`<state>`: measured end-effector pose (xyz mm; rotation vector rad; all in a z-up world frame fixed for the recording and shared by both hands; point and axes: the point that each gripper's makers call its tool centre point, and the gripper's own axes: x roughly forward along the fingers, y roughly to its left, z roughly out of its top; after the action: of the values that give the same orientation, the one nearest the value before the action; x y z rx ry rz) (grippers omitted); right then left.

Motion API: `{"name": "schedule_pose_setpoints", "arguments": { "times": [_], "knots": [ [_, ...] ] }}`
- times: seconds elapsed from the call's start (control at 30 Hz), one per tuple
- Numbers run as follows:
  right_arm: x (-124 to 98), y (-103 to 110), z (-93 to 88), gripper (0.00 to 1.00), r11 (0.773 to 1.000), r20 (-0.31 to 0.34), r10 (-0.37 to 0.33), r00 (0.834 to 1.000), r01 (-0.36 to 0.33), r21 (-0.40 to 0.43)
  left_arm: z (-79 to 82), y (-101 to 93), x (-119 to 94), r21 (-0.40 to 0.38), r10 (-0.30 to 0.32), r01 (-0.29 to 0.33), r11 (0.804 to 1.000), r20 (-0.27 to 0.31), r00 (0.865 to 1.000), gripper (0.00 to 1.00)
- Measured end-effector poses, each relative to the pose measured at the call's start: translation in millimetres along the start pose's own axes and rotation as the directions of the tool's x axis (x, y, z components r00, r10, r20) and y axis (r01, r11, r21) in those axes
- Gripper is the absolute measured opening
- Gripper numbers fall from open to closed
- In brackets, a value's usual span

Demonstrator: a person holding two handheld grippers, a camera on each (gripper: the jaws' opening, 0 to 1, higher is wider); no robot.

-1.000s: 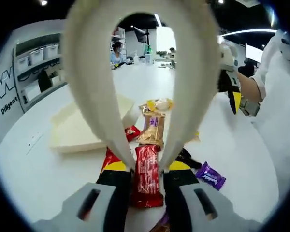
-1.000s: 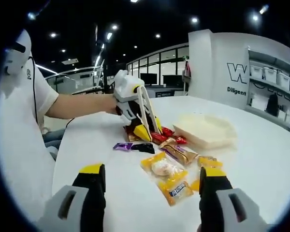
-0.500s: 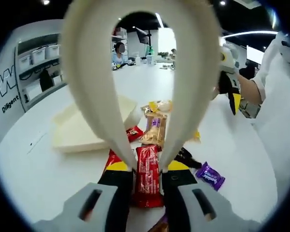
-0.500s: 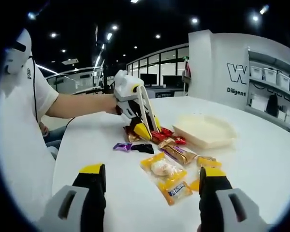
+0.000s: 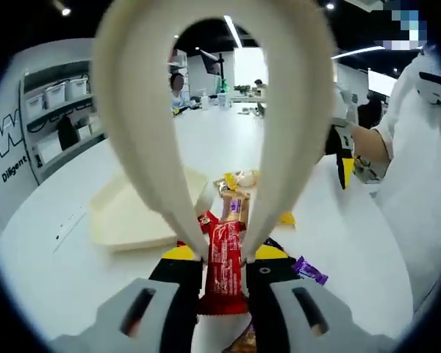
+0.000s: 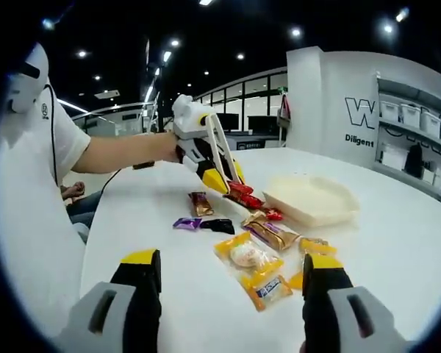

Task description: Place the target food into the container with the food tongs after gripping and lifting it, then release it inside without dropping or visibly crushing the food.

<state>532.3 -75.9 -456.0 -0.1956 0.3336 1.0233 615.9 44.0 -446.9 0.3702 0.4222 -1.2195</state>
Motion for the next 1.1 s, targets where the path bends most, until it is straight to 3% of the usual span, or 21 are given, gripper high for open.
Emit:
{"name": "schedule_pose_setpoints", "arguments": {
  "times": [0.5,1.1],
  "knots": [
    [-2,1,0.3,0.78,1.0,0.001,-0.002,1.0,0.002,-0.003,46.2,26.8,-11,0.072,0.023,-0.025,0.997,0.028,0.999,0.22],
    [-3,-1,-0.9,0.78,1.0,-0.004,-0.008,1.0,0.008,0.002,95.8,73.7,17,0.133,0.018,-0.025,0.991,0.055,0.998,0.22]
  ]
}}
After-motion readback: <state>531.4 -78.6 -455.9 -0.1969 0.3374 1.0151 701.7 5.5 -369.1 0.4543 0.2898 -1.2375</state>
